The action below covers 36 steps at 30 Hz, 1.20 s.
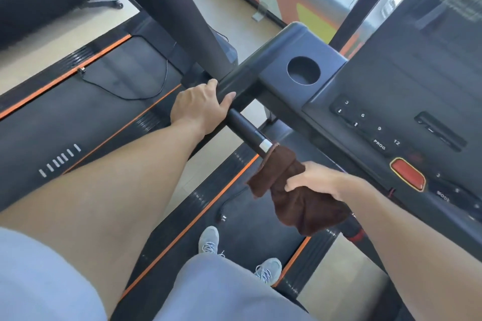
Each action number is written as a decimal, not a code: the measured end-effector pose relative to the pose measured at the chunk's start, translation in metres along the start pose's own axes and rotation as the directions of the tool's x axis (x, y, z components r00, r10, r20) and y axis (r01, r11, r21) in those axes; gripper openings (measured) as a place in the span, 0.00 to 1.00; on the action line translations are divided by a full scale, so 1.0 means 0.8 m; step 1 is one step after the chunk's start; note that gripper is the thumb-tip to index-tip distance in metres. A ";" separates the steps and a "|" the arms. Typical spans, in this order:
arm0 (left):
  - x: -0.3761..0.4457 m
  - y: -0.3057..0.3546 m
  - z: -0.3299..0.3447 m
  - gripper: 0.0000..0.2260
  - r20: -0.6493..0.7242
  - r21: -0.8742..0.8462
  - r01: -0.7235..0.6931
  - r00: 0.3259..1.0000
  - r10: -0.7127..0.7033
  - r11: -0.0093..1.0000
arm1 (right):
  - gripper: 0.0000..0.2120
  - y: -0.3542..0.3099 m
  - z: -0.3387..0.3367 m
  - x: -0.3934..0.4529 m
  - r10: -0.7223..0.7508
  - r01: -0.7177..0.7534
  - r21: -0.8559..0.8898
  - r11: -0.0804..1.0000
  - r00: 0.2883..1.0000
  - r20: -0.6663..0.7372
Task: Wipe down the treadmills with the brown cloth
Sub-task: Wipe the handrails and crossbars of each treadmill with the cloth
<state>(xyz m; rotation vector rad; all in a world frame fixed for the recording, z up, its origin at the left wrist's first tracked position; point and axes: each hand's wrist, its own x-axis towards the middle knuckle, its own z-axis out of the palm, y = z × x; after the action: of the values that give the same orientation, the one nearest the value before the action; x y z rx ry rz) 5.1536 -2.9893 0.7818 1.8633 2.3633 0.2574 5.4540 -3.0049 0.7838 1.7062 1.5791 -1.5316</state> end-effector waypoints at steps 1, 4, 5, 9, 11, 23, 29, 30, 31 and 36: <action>0.000 0.000 -0.001 0.25 0.001 0.000 0.000 1.000 0.000 1.000 | 0.13 -0.003 0.005 0.003 -0.029 0.027 -0.031 0.999 0.997 -0.077; 0.000 0.001 0.000 0.24 0.008 0.017 -0.015 1.000 0.015 1.000 | 0.11 -0.038 0.036 0.004 -0.230 0.099 -0.329 0.939 0.892 -0.389; 0.001 0.001 0.001 0.24 0.014 0.026 -0.021 1.000 0.021 0.999 | 0.12 -0.056 0.050 0.005 -0.286 0.088 -0.394 0.915 0.831 -0.477; 0.004 0.001 0.006 0.25 0.019 0.022 -0.028 0.999 0.028 0.999 | 0.19 -0.129 0.085 0.049 -0.501 0.148 -0.534 0.832 0.612 -0.612; 0.004 0.001 0.008 0.26 0.015 0.012 -0.027 1.000 0.027 1.000 | 0.22 -0.151 0.085 0.065 -0.526 0.151 -0.562 0.813 0.604 -0.598; -0.010 0.001 -0.004 0.31 -0.115 -0.154 -0.132 0.987 0.115 0.979 | 0.26 -0.152 0.015 0.069 -0.223 0.227 0.005 0.974 0.963 -0.152; -0.011 0.001 -0.001 0.28 -0.178 -0.081 -0.265 0.952 0.248 0.961 | 0.19 -0.089 0.015 0.037 -0.271 0.255 -0.125 0.959 0.953 -0.135; -0.013 0.001 -0.001 0.27 -0.193 -0.066 -0.297 0.940 0.280 0.952 | 0.22 -0.073 0.015 0.030 -0.259 0.241 -0.136 0.961 0.956 -0.135; -0.015 0.001 -0.001 0.26 -0.205 -0.054 -0.323 0.930 0.306 0.945 | 0.23 -0.056 0.015 0.024 -0.243 0.224 -0.139 0.965 0.960 -0.137; -0.025 0.004 0.005 0.25 -0.188 0.040 -0.463 0.867 0.462 0.885 | 0.14 0.025 0.010 -0.025 -0.204 0.160 -0.241 0.957 0.964 -0.171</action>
<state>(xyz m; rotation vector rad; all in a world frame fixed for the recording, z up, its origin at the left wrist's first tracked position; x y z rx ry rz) 5.1619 -3.0078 0.7785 2.4856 1.9695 0.5106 5.4718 -3.0274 0.7902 1.6612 1.9774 -1.2352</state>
